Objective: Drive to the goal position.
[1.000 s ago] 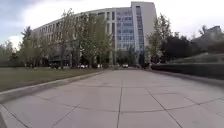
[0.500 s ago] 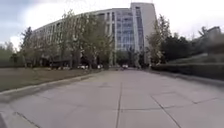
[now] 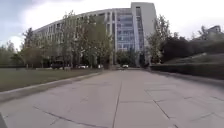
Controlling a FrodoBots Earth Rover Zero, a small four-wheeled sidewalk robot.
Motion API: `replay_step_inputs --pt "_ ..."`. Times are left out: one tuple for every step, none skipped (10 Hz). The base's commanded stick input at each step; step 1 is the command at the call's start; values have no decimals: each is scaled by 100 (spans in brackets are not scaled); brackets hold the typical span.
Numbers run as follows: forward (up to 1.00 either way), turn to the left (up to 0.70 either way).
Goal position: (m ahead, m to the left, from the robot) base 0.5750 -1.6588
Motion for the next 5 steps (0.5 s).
replay_step_inputs --pt "-70 0" --pt "-70 0" --pt "-70 0" --pt "-70 0" --pt "-70 0"
